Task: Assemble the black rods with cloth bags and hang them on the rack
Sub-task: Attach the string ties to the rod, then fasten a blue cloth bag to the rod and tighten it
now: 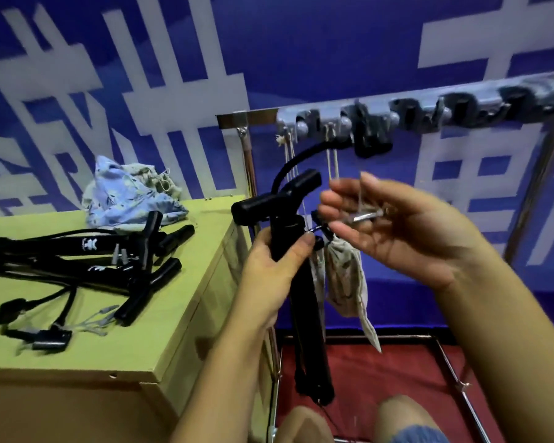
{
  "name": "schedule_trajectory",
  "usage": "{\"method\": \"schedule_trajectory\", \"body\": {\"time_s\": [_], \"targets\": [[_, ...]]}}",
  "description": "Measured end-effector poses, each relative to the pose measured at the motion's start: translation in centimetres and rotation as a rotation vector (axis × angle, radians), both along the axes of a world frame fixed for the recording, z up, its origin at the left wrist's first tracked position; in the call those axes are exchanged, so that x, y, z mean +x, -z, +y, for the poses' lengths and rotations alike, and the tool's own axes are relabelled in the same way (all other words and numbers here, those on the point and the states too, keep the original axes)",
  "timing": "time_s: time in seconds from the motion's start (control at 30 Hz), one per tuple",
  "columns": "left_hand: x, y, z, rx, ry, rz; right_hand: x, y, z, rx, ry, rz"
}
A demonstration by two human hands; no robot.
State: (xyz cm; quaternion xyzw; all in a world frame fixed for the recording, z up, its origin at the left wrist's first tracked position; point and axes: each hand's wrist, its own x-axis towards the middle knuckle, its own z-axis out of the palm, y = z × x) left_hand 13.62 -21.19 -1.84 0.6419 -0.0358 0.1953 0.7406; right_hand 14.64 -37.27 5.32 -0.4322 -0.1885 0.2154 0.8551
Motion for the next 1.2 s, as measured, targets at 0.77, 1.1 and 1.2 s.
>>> {"method": "schedule_trajectory", "body": {"time_s": [0.77, 1.1, 1.2], "targets": [[15.5, -9.1, 25.6, 1.344, -0.455, 0.711, 7.5, 8.1, 10.9, -0.433, 0.284, -0.469], [21.4, -4.5, 32.2, 1.705, -0.414, 0.97, 7.6, 8.4, 10.1, -0.389, 0.282, -0.334], [20.4, -6.8, 31.6, 1.503, -0.732, 0.665, 7.4, 8.6, 9.9, -0.429, 0.349, -0.333]]}}
